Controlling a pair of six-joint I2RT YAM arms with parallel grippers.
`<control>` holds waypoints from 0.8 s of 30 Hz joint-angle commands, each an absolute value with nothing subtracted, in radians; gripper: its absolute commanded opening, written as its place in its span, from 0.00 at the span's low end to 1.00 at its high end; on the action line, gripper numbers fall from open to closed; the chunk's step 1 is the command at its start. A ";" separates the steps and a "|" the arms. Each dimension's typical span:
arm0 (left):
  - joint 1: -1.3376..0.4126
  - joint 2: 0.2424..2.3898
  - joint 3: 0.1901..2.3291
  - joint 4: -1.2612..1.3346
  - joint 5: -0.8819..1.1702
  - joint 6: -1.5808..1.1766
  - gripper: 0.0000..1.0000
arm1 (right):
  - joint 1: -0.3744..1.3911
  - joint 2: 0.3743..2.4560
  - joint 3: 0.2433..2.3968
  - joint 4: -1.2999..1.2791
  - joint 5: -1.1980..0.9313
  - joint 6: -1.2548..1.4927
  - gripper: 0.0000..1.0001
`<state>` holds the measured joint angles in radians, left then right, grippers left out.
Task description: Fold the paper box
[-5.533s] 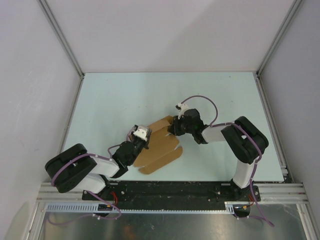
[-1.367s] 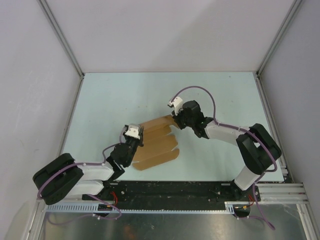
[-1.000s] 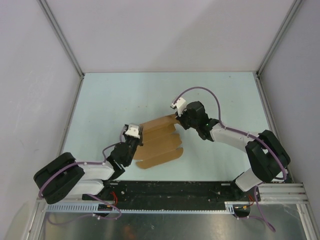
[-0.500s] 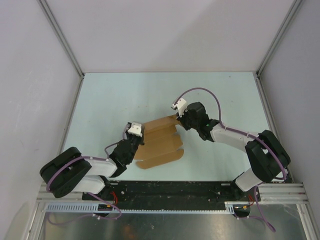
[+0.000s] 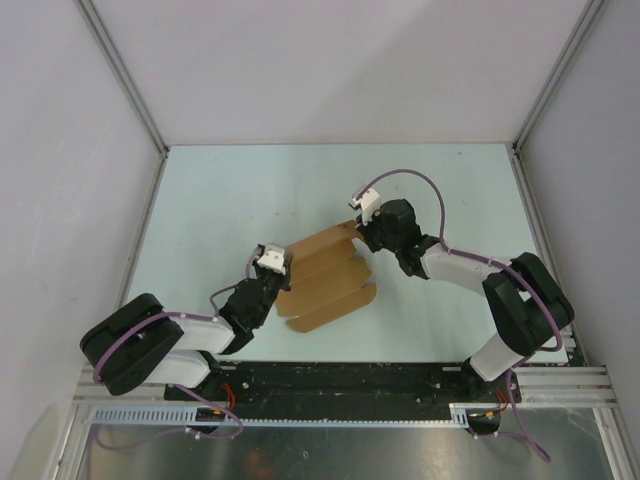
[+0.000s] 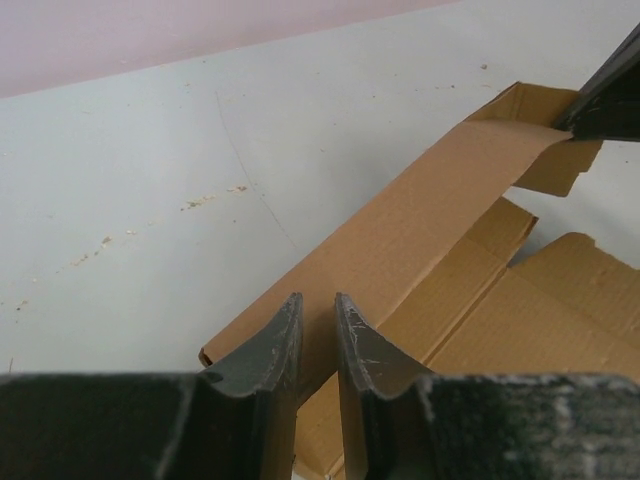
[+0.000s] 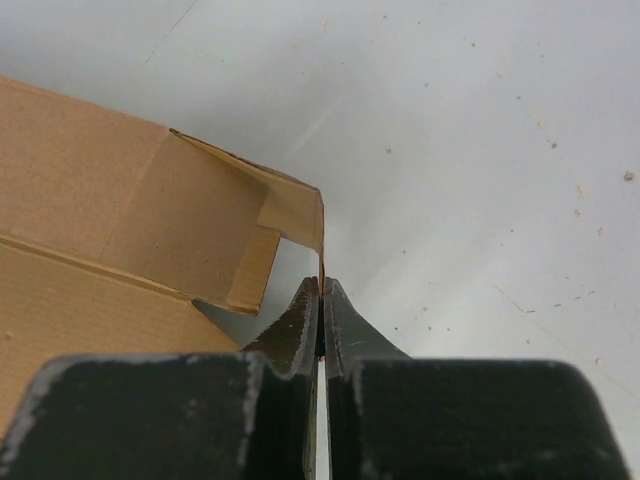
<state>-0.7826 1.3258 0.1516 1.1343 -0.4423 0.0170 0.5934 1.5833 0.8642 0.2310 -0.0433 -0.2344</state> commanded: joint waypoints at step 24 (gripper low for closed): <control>-0.733 1.287 0.222 1.158 -0.515 -0.021 0.41 | 0.569 1.632 0.861 0.288 -0.124 -0.193 0.00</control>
